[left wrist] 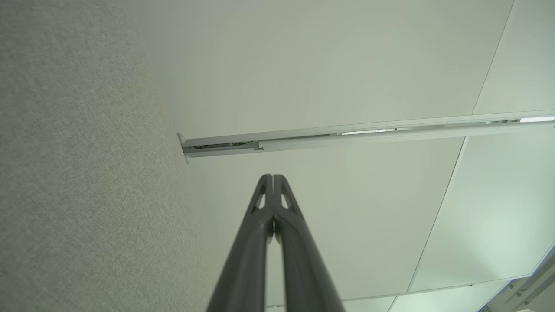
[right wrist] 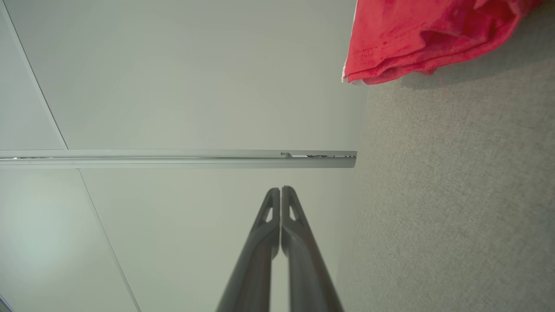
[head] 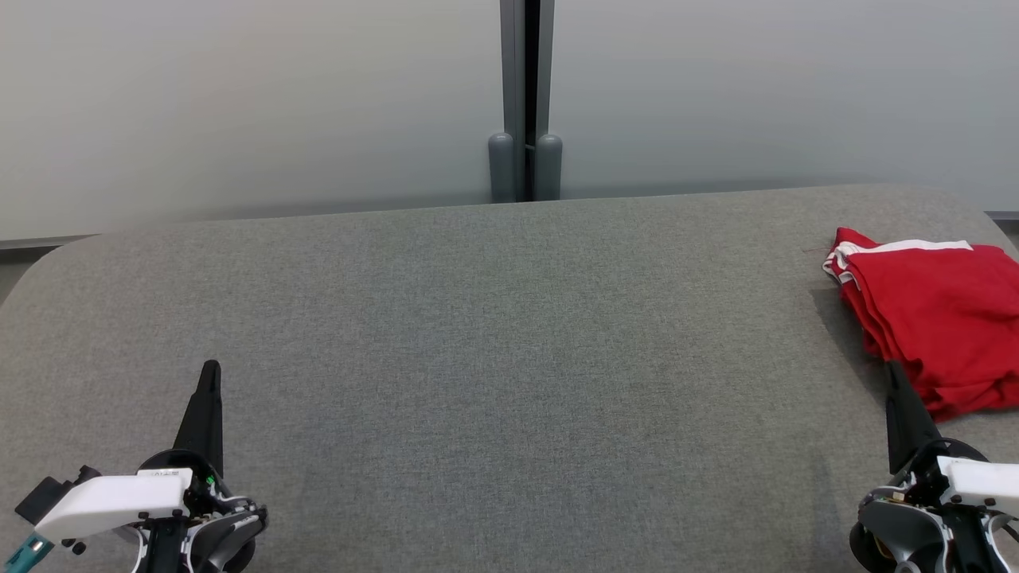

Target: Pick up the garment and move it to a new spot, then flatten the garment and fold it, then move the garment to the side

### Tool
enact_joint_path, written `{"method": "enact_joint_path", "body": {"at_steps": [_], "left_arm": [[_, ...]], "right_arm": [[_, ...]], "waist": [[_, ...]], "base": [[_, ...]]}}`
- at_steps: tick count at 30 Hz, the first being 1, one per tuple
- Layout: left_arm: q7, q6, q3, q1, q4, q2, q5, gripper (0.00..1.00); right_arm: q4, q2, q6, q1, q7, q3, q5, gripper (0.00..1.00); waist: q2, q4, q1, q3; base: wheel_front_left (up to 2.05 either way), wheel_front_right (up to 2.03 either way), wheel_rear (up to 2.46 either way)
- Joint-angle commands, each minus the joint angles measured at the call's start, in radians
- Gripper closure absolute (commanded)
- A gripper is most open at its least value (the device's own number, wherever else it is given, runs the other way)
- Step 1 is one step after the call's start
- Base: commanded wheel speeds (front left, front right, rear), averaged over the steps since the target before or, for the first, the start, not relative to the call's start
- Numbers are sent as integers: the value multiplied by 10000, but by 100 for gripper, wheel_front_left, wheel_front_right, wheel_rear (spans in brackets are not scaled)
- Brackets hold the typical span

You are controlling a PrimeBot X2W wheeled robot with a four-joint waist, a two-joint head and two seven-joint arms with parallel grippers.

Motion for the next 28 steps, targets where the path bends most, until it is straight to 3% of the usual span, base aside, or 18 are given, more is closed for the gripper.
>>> {"method": "enact_joint_path", "body": {"at_steps": [1, 28], "left_arm": [[35, -31, 59, -130, 13, 26, -27, 100], [132, -31, 172, -139, 22, -67, 90, 100]], "right_arm": [[2, -3, 0, -86, 26, -9, 31, 100], [11, 58, 0, -100, 106, -115, -82, 100]], "waist": [[-1, 0, 0, -1], [-1, 0, 0, -1]], "base": [[0, 0, 0], [0, 0, 0]]}}
